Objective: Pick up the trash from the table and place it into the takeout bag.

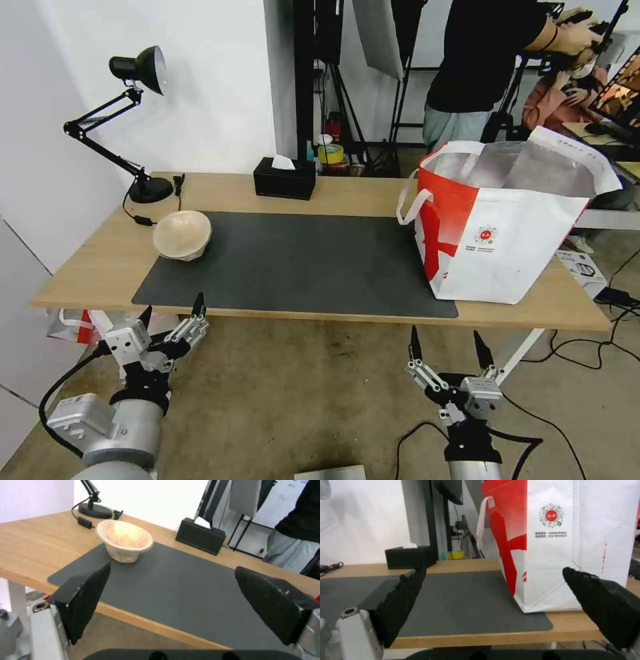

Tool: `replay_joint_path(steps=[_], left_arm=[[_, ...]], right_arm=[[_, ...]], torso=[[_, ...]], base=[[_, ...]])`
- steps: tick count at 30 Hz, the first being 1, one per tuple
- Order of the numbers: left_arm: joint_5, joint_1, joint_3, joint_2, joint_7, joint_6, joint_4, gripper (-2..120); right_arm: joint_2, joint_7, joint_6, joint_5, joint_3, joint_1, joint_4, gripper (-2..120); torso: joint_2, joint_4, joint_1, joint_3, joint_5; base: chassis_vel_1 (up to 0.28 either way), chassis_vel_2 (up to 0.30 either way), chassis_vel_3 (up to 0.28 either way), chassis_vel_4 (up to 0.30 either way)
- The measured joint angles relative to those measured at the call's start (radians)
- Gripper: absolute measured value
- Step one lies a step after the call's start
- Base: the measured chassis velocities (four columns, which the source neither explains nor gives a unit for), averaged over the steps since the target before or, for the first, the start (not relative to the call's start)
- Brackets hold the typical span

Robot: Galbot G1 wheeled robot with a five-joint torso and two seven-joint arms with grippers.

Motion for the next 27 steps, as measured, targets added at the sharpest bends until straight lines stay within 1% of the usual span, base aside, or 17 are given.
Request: replay_joint_path(steps=[27], left_arm=[[0.003, 0.000, -0.001, -0.003, 0.001, -0.001, 0.000, 100]], right_arm=[[-0.001, 0.011, -0.012, 0.002, 0.002, -0.003, 0.007, 100]], torso=[[0.000, 0.0000, 0.000, 0.000, 0.0000]], base=[[0.000, 0.000, 0.000, 0.000]])
